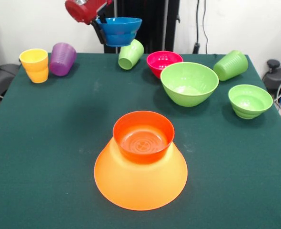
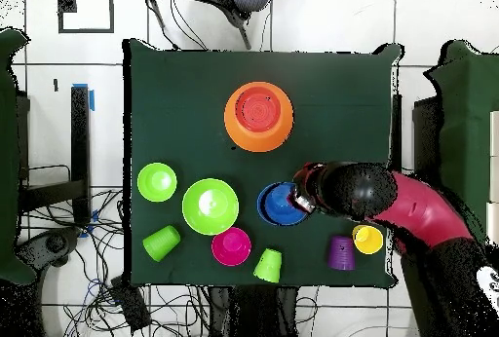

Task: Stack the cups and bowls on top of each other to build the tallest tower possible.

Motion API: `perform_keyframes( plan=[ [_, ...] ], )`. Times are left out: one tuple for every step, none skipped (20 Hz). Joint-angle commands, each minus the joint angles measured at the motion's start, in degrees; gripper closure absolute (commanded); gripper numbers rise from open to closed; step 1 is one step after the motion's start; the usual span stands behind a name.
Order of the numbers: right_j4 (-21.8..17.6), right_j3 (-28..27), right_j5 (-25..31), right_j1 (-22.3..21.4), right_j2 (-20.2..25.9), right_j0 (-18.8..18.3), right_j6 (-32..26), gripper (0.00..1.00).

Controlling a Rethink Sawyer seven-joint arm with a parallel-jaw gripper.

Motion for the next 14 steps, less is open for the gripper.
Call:
perform_keyframes(
  plan=[
    [-4.9, -1.1, 3.5, -0.3, 6.6, -3.5, -8.9, 1.0],
    [-4.8, -2.1, 4.3, -0.2, 6.6, -2.9, -8.0, 1.0],
    [-5.1, -3.7, 5.2, 0.6, 6.3, -1.9, -6.3, 1.0],
    [-5.1, -5.8, 6.2, 1.8, 5.9, -0.8, -4.8, 1.0],
    [-5.2, -7.8, 7.2, 3.1, 5.6, 0.3, -3.3, 1.0],
    [-5.2, -9.1, 8.2, 3.7, 5.5, 0.7, -2.7, 1.0],
    [-4.8, -10.7, 8.8, 4.7, 5.4, 1.5, -1.5, 1.0],
    [-4.8, -12.1, 8.9, 5.6, 5.2, 2.2, -0.6, 1.0],
    [-5.0, -13.8, 8.7, 6.6, 4.8, 3.2, 0.4, 1.0],
    [-5.2, -15.6, 8.2, 7.8, 4.5, 4.1, 1.3, 1.0],
    [-5.8, -17.8, 7.8, 9.4, 3.8, 5.4, 2.4, 1.0],
    [-5.7, -18.7, 7.4, 10.0, 3.5, 5.9, 3.0, 1.0],
    [-5.4, -20.2, 7.5, 11.0, 3.1, 6.8, 4.1, 1.0],
    [-5.1, -21.7, 7.6, 11.9, 2.7, 7.7, 5.2, 1.0]
  ],
)
